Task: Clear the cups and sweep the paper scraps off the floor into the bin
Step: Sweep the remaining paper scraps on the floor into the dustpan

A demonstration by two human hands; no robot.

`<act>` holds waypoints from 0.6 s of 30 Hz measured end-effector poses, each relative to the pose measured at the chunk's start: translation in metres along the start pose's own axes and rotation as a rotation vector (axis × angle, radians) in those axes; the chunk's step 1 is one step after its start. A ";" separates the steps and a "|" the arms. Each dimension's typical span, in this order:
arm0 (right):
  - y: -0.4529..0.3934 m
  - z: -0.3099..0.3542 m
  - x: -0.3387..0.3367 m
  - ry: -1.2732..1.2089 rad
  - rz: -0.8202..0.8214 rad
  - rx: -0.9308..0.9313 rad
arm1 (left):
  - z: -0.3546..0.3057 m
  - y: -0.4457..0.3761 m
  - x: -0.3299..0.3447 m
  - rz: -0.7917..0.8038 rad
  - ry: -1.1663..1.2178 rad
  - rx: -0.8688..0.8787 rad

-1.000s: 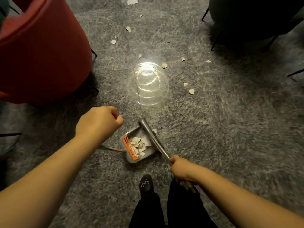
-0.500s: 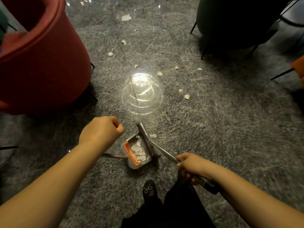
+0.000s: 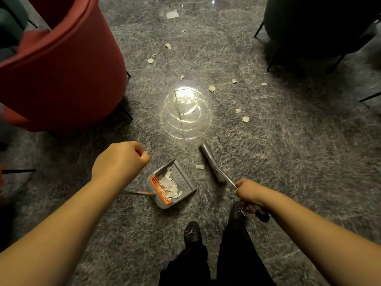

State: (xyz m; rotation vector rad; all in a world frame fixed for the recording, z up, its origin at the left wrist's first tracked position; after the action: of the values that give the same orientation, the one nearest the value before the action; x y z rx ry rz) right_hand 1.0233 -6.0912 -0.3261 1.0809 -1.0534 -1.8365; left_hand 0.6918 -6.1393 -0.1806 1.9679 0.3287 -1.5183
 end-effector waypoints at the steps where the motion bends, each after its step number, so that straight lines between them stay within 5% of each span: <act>1: -0.005 0.002 0.004 0.022 0.005 -0.007 | -0.001 -0.002 0.000 -0.006 -0.004 -0.002; 6: -0.019 0.007 0.035 0.021 0.068 0.043 | -0.005 -0.011 0.001 -0.006 -0.015 -0.004; 13: 0.008 0.018 0.057 -0.283 0.245 0.070 | -0.006 -0.011 -0.001 -0.002 0.003 -0.001; 18: 0.029 0.023 0.054 -0.220 0.202 0.010 | -0.007 -0.012 -0.002 -0.014 -0.009 0.004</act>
State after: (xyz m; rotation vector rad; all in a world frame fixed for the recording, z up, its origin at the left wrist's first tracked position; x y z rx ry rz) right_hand 0.9874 -6.1436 -0.3090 0.7590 -1.2521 -1.8151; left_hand 0.6898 -6.1254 -0.1816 1.9653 0.3371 -1.5374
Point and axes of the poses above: each hand's wrist, its own y-axis away from the middle knuckle, its own x-axis out of the palm, z = x × y, the point moved 9 cm from there along -y, towards the middle knuckle
